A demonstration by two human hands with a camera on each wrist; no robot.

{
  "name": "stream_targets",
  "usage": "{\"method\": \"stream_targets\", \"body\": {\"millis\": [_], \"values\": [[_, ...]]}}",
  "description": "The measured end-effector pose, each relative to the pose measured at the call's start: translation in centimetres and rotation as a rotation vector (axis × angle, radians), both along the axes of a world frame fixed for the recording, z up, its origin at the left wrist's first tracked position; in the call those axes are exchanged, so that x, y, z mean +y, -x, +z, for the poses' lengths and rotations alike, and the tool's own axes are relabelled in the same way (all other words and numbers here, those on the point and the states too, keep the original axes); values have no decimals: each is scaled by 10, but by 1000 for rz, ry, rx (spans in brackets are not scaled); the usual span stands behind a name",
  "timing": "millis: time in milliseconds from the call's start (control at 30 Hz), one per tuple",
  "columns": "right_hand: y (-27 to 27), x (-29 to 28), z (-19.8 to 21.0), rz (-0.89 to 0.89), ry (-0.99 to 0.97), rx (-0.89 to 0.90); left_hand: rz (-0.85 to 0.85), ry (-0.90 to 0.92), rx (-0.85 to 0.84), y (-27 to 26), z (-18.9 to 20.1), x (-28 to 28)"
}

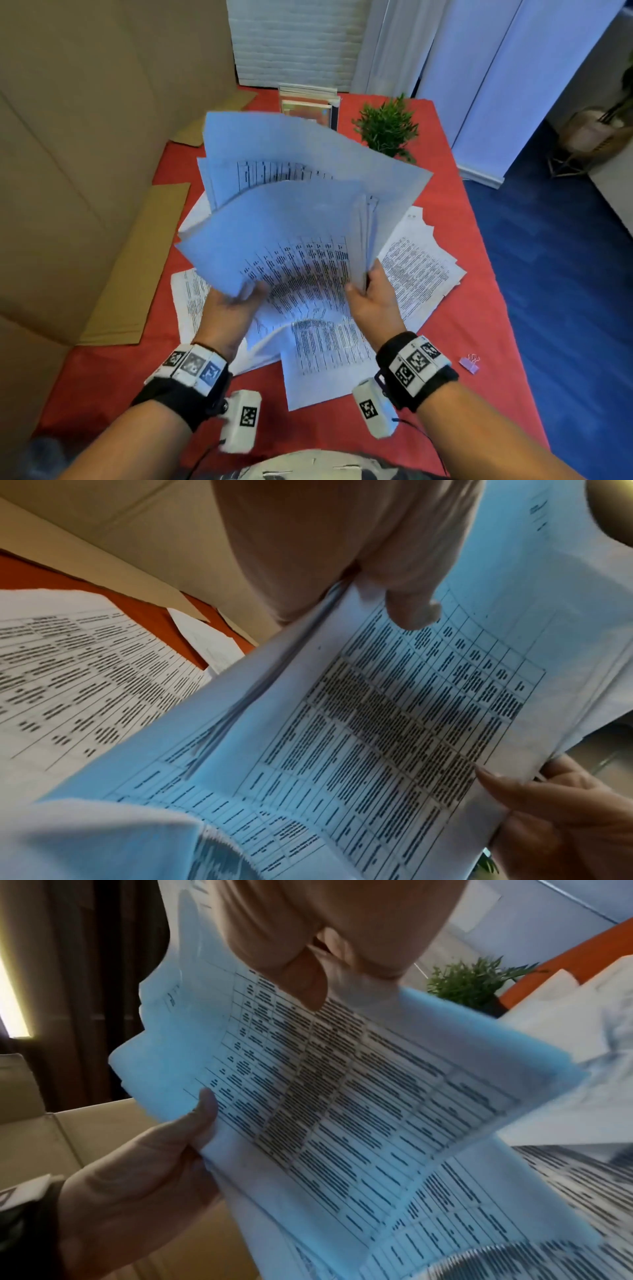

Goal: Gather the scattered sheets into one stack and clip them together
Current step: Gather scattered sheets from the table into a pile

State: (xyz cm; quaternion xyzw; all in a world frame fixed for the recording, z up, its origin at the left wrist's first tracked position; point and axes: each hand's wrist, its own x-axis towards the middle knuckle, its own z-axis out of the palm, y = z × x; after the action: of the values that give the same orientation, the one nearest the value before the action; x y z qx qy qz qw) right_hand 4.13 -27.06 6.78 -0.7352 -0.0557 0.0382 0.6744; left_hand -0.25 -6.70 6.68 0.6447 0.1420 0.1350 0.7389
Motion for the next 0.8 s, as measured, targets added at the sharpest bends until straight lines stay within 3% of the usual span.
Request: {"method": "stream_targets", "body": {"millis": [200,300,433,567,667,800], "values": [[6,-15,-9,-88,-103,179,-104,-32,40,0,-13,2],[4,-18,-9,-96,-233,257,-67,-37,60,-3,-18,5],[2,-12,-6,-48,-224,263,-60,-156,34,-7,-16,3],[1,-9,-7,-40,-221,301,15,-36,-3,-10,-11,-4],[1,-11,-9,-62,-272,363,-24,-99,0,-14,-13,-2],[3,-6,-12,-89,-252,347,69,-36,52,-13,-11,-15]]}}
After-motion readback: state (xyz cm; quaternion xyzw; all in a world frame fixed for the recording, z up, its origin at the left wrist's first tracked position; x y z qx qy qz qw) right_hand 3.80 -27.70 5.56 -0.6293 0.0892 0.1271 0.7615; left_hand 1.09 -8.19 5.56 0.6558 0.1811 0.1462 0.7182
